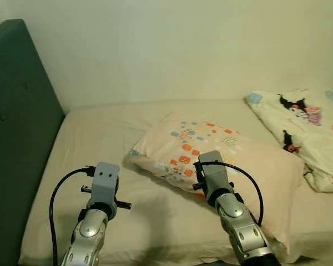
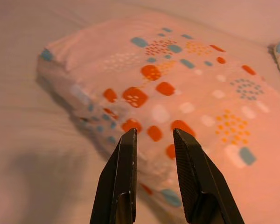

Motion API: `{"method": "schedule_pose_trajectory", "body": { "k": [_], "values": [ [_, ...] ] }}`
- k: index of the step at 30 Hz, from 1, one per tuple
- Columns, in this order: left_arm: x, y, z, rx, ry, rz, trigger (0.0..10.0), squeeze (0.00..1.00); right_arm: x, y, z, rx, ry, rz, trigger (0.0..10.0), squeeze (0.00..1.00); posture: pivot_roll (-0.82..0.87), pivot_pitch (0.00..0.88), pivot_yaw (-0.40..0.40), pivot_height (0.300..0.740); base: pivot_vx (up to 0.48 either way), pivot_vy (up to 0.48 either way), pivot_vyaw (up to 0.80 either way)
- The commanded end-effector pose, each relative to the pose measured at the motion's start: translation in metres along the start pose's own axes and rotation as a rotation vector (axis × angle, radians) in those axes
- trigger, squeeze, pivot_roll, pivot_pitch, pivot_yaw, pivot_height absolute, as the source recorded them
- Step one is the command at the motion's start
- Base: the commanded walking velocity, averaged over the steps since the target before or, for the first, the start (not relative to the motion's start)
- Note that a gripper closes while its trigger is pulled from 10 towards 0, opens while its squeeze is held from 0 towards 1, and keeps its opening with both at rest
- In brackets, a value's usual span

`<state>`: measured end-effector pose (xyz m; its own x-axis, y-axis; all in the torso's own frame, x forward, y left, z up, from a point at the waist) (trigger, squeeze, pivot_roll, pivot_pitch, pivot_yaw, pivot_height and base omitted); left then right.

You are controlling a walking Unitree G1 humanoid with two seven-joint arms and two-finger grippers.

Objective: Clean up the room

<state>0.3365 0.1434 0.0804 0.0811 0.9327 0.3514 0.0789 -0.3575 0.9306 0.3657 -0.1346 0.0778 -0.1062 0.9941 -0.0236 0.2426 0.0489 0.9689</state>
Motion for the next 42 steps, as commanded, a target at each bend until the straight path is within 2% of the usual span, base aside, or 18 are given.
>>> {"method": "schedule_pose_trajectory", "body": {
  "k": [1,8,13,19,28,38,39,42],
  "values": [
    [-0.002,-0.005,-0.002,0.02,-0.011,0.01,10.0,0.0,-0.003,-0.004,-0.001,0.007,-0.011,0.005,10.0,0.0,-0.08,0.1,-0.03,0.74,0.0,-0.33,0.0],
    [0.0,-0.006,0.002,0.03,-0.015,0.021,10.0,0.0,-0.003,-0.003,0.0,0.004,-0.015,0.008,10.0,0.0,-0.08,0.102,-0.026,0.74,0.0,-0.229,0.0],
    [0.001,-0.012,0.005,0.059,-0.031,-0.029,10.0,0.0,-0.004,-0.004,-0.001,0.004,-0.02,0.009,10.0,0.0,-0.08,0.103,-0.021,0.74,0.0,0.065,0.0],
    [0.003,-0.009,0.007,0.039,-0.038,0.009,10.0,0.0,-0.006,-0.005,-0.003,0.005,-0.027,0.011,10.0,0.0,-0.08,0.103,-0.017,0.74,0.0,0.472,0.0],
    [0.0,-0.003,0.008,0.015,-0.036,0.029,10.0,0.0,-0.007,-0.002,-0.001,-0.003,-0.031,0.014,10.0,0.0,-0.08,0.102,-0.018,0.74,0.0,0.0,0.0],
    [0.001,-0.003,0.006,-0.005,-0.052,-0.006,10.0,0.0,-0.021,0.0,0.005,0.008,-0.091,0.025,10.0,0.0,-0.07,0.092,-0.023,0.74,0.0,0.0,0.0],
    [0.004,-0.005,0.006,0.0,-0.053,-0.022,10.0,0.0,-0.026,0.0,0.006,0.011,-0.115,0.016,10.0,0.0,-0.07,0.085,-0.024,0.74,0.0,0.0,0.0],
    [0.007,-0.008,0.006,0.009,-0.047,-0.027,10.0,0.0,-0.028,-0.002,0.006,0.02,-0.13,0.017,10.0,0.0,-0.08,0.084,-0.023,0.74,0.0,0.0,0.0]
  ]
}}
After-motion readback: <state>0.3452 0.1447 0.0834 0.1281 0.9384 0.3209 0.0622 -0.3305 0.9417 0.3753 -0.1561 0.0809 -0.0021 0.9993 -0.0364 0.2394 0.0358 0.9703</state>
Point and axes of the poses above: a point about 5 cm out from each wrist's last joint towards the gripper, its own z axis pointing out of the wrist towards the gripper, its own y axis along the axis of the wrist's last joint, x = y × z, the point moved 6 cm from there along z, pointing out of the wrist towards the gripper, and after that the axes turned 14 degrees about z, right-handed, at the moved point
